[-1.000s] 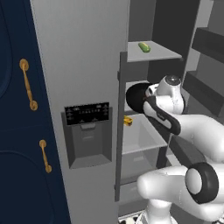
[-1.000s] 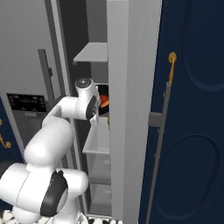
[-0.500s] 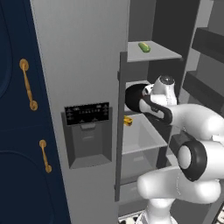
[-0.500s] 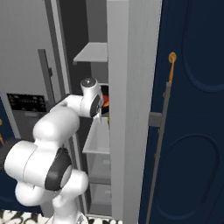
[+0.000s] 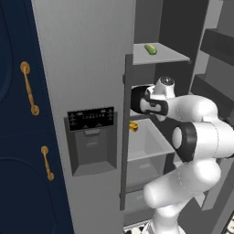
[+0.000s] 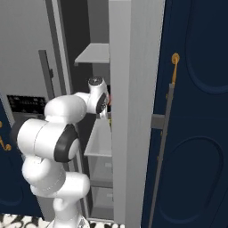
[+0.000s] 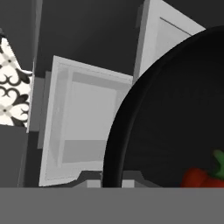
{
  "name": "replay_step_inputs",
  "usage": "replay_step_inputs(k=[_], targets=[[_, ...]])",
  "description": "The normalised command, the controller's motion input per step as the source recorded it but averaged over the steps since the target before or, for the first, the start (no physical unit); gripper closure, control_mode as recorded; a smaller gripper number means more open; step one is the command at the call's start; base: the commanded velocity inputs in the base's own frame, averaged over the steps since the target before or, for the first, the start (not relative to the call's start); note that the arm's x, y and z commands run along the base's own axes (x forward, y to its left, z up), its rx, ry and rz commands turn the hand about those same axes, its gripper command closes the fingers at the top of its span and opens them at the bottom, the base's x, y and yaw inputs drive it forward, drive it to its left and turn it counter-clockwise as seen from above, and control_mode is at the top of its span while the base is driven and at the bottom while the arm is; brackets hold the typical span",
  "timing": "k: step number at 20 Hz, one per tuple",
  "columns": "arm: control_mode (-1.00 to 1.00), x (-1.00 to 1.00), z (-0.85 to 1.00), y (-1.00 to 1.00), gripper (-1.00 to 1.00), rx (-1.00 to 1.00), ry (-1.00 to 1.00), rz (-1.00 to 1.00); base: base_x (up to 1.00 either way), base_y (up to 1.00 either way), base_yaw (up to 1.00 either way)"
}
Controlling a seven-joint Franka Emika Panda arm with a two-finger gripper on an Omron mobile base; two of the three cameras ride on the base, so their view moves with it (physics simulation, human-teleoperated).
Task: Pick the chicken drumstick and bell pepper from their plates and place them in the bowl. Then put the bowl in the fridge.
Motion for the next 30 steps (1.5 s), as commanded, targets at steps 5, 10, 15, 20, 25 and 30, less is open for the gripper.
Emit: replay_step_inputs(k=[5, 10, 15, 20, 25, 30], targets=[[-1.00, 0.28, -0.22, -0.07, 1.00, 0.00, 0.07, 0.00, 0.00, 0.00, 0.00], [-1.00, 0.35, -0.09, 0.00, 1.00, 0.00, 0.00, 0.00, 0.00, 0.00, 0.00], [-1.00, 0.38, 0.00, 0.00, 1.00, 0.00, 0.00, 0.00, 0.00, 0.00, 0.00], [-1.00, 0.30, 0.00, 0.00, 1.00, 0.00, 0.00, 0.00, 0.00, 0.00, 0.00], [-1.00, 0.36, 0.00, 0.00, 1.00, 0.00, 0.00, 0.00, 0.00, 0.00, 0.00], [-1.00, -0.07, 0.00, 0.00, -1.00, 0.00, 0.00, 0.00, 0.00, 0.00, 0.00]])
